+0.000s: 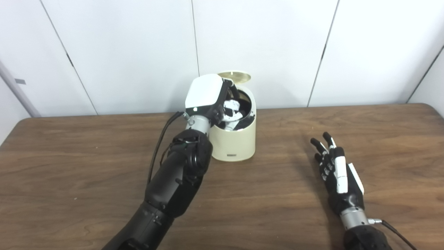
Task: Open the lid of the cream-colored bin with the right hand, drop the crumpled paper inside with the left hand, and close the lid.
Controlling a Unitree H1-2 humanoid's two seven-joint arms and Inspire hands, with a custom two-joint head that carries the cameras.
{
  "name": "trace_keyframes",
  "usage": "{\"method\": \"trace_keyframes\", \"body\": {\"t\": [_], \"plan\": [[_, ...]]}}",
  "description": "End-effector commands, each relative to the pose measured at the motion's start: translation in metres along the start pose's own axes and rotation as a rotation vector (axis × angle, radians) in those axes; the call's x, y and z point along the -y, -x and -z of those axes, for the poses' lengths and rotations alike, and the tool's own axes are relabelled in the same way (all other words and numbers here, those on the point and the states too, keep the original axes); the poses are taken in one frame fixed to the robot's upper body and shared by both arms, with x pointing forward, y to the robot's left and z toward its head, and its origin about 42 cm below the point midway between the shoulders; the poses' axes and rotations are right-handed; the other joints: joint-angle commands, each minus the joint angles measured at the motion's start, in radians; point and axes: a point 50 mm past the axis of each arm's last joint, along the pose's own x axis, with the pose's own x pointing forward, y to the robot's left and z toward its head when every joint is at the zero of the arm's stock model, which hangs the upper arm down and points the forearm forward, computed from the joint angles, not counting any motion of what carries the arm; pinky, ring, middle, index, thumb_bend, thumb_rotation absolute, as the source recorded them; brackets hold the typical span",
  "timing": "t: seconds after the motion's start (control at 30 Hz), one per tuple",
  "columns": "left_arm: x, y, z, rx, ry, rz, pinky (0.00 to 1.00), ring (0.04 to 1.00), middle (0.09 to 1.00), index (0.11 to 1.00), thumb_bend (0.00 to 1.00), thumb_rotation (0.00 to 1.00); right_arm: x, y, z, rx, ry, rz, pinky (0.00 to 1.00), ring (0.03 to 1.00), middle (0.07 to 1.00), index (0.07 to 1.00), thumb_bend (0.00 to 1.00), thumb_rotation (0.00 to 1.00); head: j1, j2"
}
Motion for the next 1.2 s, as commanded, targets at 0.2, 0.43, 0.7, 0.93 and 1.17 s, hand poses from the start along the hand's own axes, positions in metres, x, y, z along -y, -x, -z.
{"method": "trace_keyframes", "body": {"t": [0.2, 0.43, 0.7, 0.93, 1.17], "plan": [[-0.0151, -0.0061, -0.0118, 0.028, 0.001, -0.012, 0.52, 0.652, 0.743, 0.73, 0.95, 0.0, 0.0053, 0.0104, 0.0062, -0.028, 0.013, 0.015, 1.0, 1.0, 0.898, 0.976, 0.67, 1.0, 0.001, 0.003], [-0.0153, -0.0054, -0.0111, 0.026, -0.004, -0.005, 0.54, 0.654, 0.731, 0.683, 0.92, 0.0, 0.0048, 0.0106, 0.0061, -0.029, 0.007, 0.019, 1.0, 1.0, 0.898, 0.983, 0.67, 1.0, 0.001, 0.004], [-0.014, -0.0052, -0.0075, 0.04, 0.046, -0.021, 0.45, 0.452, 0.579, 0.536, 0.59, 0.0, 0.0056, 0.0109, 0.0083, -0.033, -0.003, 0.02, 1.0, 1.0, 0.896, 0.977, 0.66, 1.0, 0.002, 0.005], [-0.0141, -0.0048, -0.008, 0.03, 0.008, -0.015, 0.48, 0.565, 0.674, 0.496, 0.52, 0.04, 0.0065, 0.0108, 0.0088, -0.038, 0.0, 0.024, 1.0, 1.0, 0.889, 0.968, 0.67, 1.0, 0.002, 0.005], [-0.0144, -0.004, -0.0086, 0.031, 0.02, -0.013, 0.52, 0.616, 0.701, 0.494, 0.52, 0.05, 0.0076, 0.0109, 0.0086, -0.041, 0.003, 0.022, 1.0, 1.0, 0.896, 0.968, 0.67, 1.0, 0.005, 0.006]]}}
